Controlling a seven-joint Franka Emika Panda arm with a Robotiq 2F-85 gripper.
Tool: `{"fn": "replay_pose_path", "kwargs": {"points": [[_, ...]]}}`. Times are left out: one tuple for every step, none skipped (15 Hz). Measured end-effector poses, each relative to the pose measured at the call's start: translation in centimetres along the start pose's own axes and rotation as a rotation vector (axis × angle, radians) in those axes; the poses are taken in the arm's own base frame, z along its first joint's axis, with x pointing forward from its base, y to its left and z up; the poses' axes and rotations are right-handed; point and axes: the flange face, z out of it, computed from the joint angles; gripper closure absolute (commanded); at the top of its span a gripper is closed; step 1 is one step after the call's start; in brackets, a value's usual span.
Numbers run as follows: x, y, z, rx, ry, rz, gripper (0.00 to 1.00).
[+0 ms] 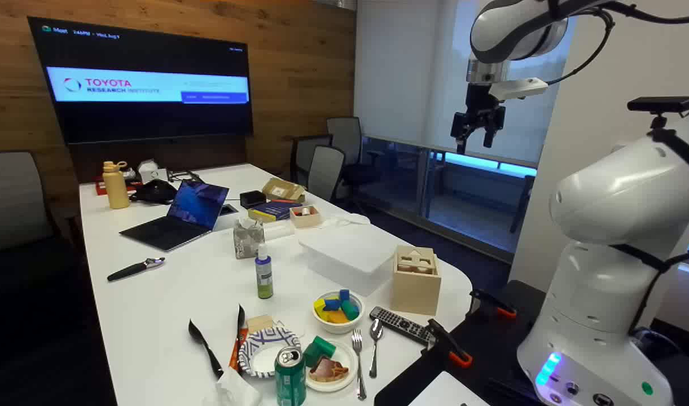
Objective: Move the blue bottle to the right
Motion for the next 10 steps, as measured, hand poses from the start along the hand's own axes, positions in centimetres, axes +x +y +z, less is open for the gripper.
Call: {"fn": "replay_pose_path", "kwargs": {"points": [[0.0,0.0,0.0,0.0,0.0,0.0,0.0],[0.0,0.0,0.0,0.0,0.0,0.0,0.0],[0.0,0.0,0.0,0.0,0.0,0.0,0.0],[0.0,0.0,0.0,0.0,0.0,0.0,0.0],[0.0,0.0,0.0,0.0,0.0,0.0,0.0],[0.0,0.0,0.0,0.0,0.0,0.0,0.0],[0.0,0.0,0.0,0.0,0.0,0.0,0.0],[0.1,-0.1,0.0,0.0,-0.001,-0.002,0.0],[0.4,-0.4,0.1,-0.001,-0.004,-0.01,0.0],[1.3,-1.3,0.0,-0.006,0.002,-0.031,0.0]]}}
